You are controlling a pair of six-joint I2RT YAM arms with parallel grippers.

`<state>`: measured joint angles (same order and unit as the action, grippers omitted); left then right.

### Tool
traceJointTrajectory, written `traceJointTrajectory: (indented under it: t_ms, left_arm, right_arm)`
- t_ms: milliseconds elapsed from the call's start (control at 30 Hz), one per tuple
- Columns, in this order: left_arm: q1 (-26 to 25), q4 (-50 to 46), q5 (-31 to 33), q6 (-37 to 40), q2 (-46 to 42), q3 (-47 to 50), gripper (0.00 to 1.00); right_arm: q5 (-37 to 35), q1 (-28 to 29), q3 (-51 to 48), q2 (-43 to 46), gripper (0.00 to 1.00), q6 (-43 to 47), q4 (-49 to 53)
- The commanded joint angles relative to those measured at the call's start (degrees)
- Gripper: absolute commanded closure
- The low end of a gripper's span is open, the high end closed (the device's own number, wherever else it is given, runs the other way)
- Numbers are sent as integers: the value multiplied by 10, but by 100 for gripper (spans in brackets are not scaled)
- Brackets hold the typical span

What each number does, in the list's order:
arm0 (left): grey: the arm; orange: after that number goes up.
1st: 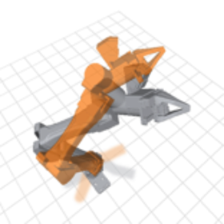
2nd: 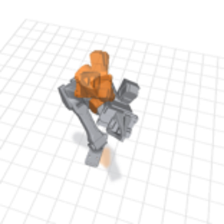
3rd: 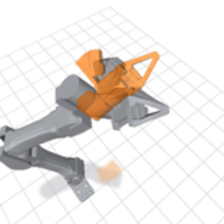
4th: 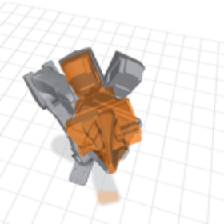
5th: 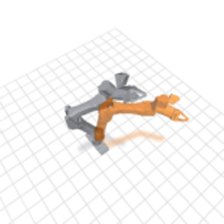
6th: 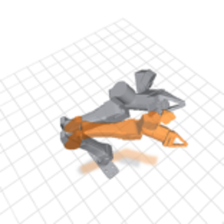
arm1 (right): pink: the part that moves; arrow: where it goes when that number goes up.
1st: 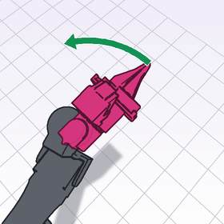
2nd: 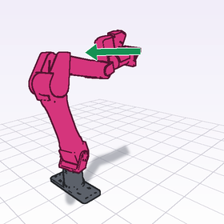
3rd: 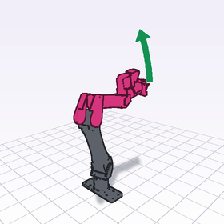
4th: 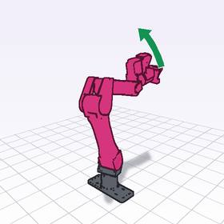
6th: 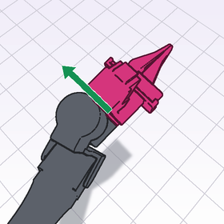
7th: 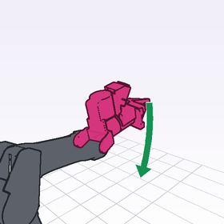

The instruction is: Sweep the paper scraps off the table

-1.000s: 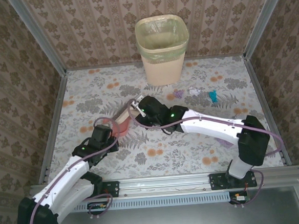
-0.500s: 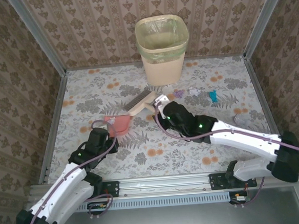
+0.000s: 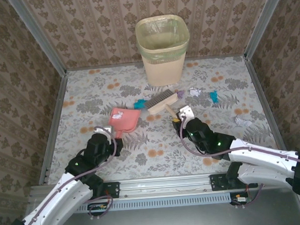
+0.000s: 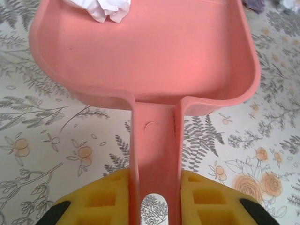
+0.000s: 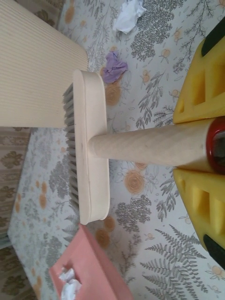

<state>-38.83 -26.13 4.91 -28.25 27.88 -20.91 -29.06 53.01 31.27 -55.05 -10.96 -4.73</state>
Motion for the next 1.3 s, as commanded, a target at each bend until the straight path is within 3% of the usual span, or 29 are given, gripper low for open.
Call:
traceJointTrajectory:
  t_ms: [0,133,367,633,800,933,1267]
  left_arm:
    - [-50,22,64,33,-4,-14,100]
    - [-104,12,115,34,20,-58,100]
    - [-125,-23,134,20,104,-177,100]
    - [-125,-40,144,29,197,-318,100]
    - [-118,-110,139,32,322,-485,100]
    - [-94,-148,87,18,419,-620,100]
    - [3,-104,-175,-92,639,-881,100]
  right_arm:
    - [-51,-3,-26,27,100,-14,-93]
    - [-76,-3,-48,55,100,-29,-106]
    - [-152,-23,-81,111,100,-87,-89]
    - [-129,-94,-114,175,100,-171,-53]
    - [-97,-107,-110,163,100,-170,-52]
    - [-73,-109,-105,143,100,-161,-57]
    - [-29,-111,-102,116,100,-152,-74]
